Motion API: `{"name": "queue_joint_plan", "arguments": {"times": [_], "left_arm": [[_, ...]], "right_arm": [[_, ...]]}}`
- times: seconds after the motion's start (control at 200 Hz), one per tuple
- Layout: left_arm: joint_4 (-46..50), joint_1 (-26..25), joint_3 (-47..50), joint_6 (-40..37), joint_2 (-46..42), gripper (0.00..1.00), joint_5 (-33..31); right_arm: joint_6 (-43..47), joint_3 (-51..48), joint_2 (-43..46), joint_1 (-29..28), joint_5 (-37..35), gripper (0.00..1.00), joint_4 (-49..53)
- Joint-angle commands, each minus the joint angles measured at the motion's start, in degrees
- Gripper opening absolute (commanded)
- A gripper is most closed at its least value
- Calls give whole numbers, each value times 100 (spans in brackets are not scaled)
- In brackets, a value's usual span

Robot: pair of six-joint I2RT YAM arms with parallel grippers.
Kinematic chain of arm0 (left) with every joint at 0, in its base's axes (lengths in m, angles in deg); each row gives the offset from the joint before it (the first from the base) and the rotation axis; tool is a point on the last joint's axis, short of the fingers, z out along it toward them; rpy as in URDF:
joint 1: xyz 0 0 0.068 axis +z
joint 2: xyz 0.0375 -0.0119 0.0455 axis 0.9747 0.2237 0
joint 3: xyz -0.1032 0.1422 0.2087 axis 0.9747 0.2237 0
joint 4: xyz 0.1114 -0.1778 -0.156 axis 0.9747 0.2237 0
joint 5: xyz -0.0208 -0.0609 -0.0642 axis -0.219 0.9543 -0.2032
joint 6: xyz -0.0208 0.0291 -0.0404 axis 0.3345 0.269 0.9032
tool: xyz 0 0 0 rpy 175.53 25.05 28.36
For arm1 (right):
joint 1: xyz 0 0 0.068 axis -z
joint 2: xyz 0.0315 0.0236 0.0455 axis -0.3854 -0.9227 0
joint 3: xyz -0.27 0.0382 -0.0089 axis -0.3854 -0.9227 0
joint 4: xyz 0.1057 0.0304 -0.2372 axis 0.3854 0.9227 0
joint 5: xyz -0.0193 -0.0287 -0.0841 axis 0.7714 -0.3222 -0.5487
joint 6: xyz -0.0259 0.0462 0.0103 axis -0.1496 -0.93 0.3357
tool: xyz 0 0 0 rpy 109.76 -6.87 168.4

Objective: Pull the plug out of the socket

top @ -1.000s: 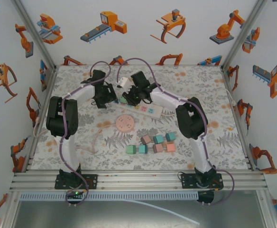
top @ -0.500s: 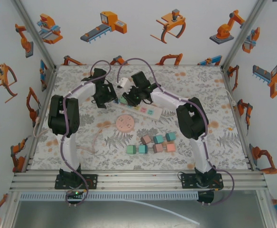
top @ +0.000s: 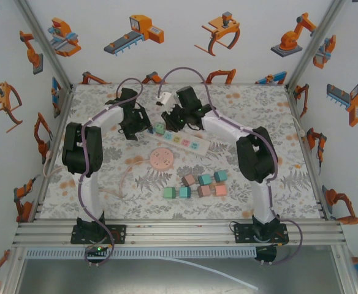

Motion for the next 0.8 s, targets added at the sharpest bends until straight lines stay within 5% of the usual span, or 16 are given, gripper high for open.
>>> {"name": "queue_joint_plan", "arguments": {"times": [0.0, 0.215, 0.791], "left_arm": [[446, 49, 107, -2, 253, 70, -423], [93, 82, 234, -136, -195, 71, -182], [-2705, 272, 1860, -1490, -2843, 74, 1907]], "right_arm": [[23, -46, 449, 26, 98, 16, -475], [-319, -441, 961, 26, 30, 15, -835], [-5144, -3738, 3750, 26, -912, 11, -3489]]}}
